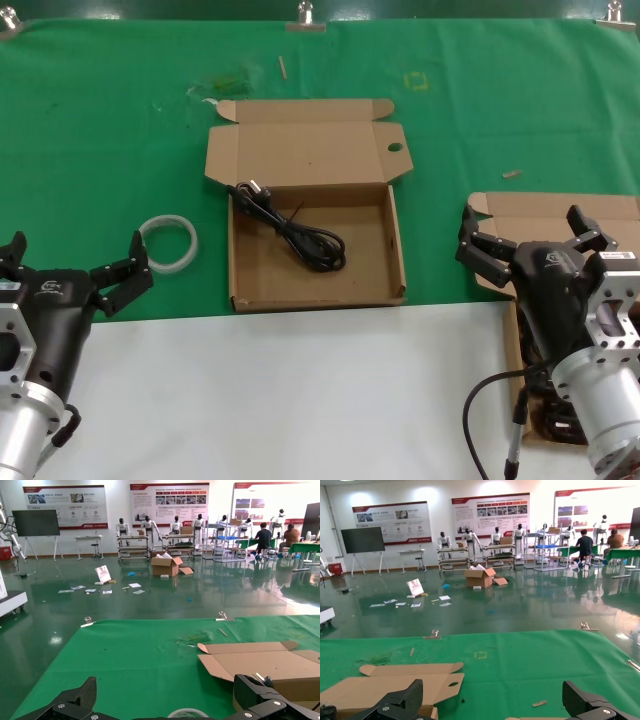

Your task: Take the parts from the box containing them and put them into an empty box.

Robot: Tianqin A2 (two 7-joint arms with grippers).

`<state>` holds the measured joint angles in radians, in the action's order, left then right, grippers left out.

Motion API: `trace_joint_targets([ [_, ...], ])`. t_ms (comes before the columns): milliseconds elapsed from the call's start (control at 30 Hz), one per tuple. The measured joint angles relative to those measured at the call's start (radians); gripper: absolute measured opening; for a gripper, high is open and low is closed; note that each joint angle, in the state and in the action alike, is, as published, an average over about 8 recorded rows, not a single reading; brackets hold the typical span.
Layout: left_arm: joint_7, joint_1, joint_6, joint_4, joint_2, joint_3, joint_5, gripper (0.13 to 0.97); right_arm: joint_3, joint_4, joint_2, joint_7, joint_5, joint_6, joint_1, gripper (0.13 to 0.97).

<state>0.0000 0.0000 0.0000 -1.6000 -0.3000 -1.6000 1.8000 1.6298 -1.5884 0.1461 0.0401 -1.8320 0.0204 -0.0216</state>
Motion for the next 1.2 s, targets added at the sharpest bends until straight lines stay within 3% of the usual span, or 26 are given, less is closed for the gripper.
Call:
trace_joint_targets([
  [1200, 0.000, 0.000, 0.000, 0.000, 0.000, 0.000, 0.000, 0.966, 0.000, 0.000, 0.000, 0.000, 0.000, 0.000, 0.000, 0.966],
])
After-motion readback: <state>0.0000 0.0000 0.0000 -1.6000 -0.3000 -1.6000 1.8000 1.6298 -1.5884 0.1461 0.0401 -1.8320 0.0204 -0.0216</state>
